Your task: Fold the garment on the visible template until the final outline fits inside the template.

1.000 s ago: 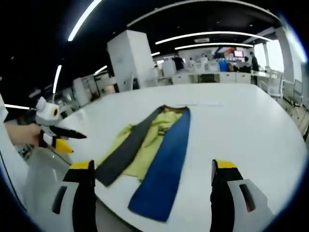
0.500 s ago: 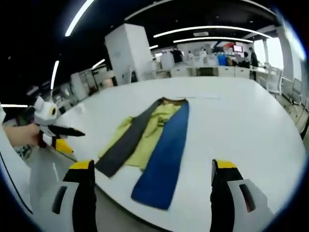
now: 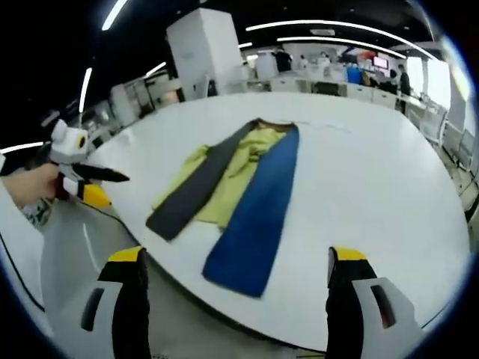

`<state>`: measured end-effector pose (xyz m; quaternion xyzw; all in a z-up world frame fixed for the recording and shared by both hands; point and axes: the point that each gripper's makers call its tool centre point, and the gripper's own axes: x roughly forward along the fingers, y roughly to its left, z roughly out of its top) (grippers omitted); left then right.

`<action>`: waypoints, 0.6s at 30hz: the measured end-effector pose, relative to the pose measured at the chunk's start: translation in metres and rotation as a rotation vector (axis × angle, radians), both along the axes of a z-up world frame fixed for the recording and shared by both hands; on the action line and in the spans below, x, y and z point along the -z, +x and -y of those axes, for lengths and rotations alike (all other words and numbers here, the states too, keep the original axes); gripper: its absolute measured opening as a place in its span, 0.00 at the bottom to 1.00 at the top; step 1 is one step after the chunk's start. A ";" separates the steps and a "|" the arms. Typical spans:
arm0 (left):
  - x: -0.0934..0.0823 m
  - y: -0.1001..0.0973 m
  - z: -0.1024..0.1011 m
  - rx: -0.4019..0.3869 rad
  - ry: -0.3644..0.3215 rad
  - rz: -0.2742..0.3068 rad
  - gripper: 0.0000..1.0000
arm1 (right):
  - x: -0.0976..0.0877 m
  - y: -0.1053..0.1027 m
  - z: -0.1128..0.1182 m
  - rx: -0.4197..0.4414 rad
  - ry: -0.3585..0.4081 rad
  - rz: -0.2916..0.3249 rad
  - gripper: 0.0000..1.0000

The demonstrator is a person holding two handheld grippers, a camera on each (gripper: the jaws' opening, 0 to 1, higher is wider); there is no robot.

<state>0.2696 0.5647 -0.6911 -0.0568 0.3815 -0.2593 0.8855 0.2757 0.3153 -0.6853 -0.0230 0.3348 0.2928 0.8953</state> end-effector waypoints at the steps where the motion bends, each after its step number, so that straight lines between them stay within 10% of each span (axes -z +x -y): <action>1: 0.000 -0.001 -0.001 -0.005 -0.002 0.001 0.94 | 0.001 -0.001 0.001 0.001 -0.002 -0.006 0.95; 18: 0.003 -0.005 -0.001 -0.008 0.015 0.011 0.92 | 0.009 -0.008 0.003 -0.018 -0.033 -0.019 0.93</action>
